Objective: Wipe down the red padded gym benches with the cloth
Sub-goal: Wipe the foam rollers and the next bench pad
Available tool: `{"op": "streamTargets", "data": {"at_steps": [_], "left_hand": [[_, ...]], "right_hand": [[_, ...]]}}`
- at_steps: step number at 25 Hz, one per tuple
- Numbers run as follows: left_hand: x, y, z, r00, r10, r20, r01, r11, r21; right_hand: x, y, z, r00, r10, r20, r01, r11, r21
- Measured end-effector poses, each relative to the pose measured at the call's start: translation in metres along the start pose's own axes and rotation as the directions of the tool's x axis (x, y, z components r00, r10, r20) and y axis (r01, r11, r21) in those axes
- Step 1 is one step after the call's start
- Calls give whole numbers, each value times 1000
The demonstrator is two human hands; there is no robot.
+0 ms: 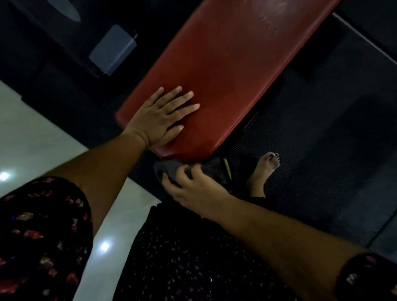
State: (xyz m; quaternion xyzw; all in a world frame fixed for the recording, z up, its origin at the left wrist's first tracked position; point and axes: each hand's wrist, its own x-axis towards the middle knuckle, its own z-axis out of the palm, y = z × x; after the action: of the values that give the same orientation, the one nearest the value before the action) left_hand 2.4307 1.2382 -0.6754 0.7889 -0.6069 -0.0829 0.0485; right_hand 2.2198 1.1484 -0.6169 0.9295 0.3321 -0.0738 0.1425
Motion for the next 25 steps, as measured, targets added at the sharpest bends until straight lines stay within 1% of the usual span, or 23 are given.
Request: {"op": "streamTargets", "data": {"at_steps": [1, 2, 4, 5, 6, 7, 8, 9, 10, 11, 12, 13, 16, 18, 19, 20, 21, 23, 24, 25], "left_hand": [[1, 0, -1, 1000, -2, 12, 2, 1000, -27], [2, 1, -1, 1000, 3, 24, -2, 999, -46], [-1, 2, -3, 999, 14, 34, -13, 999, -33], [-5, -2, -4, 999, 13, 40, -12, 1000, -13], [-10, -8, -5, 999, 6, 44, -6, 1000, 5], [-14, -13, -5, 999, -7, 48, 6, 1000, 12], [-19, -17, -5, 998, -24, 55, 24, 1000, 8], [-22, -18, -4, 997, -44, 62, 44, 999, -1], [-24, -18, -3, 996, -62, 64, 62, 998, -9], [-25, -16, -1, 995, -78, 64, 79, 997, -14], [-27, -15, -1, 994, -92, 65, 93, 995, -19], [-28, -15, 0, 993, -97, 70, 99, 995, -24], [-28, -15, -7, 988, -90, 128, 95, 995, -36], [-28, -12, -13, 977, -118, 177, 127, 991, -36], [-27, -9, -16, 969, -151, 194, 162, 986, -40], [-27, -5, -17, 961, -188, 205, 201, 978, -48], [-26, 1, -18, 952, -221, 210, 238, 970, -57], [-25, 11, -18, 942, -271, 198, 290, 954, -72], [-25, 14, -17, 939, -287, 191, 305, 949, -75], [-25, 15, -16, 935, -302, 188, 319, 945, -72]], "right_hand": [[16, 1, -9, 999, 10, 32, -10, 1000, -14], [29, 1, -14, 997, 53, 62, -53, 999, -3], [43, -3, -15, 990, 102, 95, -104, 995, 9], [44, -4, -14, 992, 70, 107, -69, 998, -16], [41, -6, -13, 991, -5, 131, 15, 997, -75], [38, -8, -13, 976, -124, 177, 149, 979, -137], [36, -8, -16, 950, -223, 219, 261, 952, -162], [38, -6, -19, 936, -270, 226, 309, 938, -158], [45, -3, -22, 949, -243, 201, 271, 954, -128], [54, 0, -27, 969, -161, 187, 183, 977, -109], [63, 1, -31, 975, -81, 204, 108, 987, -120], [70, -4, -31, 973, -41, 227, 75, 987, -144], [69, -29, -14, 948, -38, 315, 127, 956, -266], [52, -33, -7, 939, -10, 345, 114, 952, -283], [38, -30, -4, 939, -31, 343, 138, 946, -293], [23, -24, -3, 941, -83, 329, 187, 937, -297], [6, -13, -4, 933, -164, 319, 255, 929, -267], [-31, 12, 0, 896, -302, 326, 368, 916, -162], [-47, 27, 4, 876, -324, 356, 383, 918, -107], [-63, 42, 10, 872, -298, 388, 354, 932, -81]]}}
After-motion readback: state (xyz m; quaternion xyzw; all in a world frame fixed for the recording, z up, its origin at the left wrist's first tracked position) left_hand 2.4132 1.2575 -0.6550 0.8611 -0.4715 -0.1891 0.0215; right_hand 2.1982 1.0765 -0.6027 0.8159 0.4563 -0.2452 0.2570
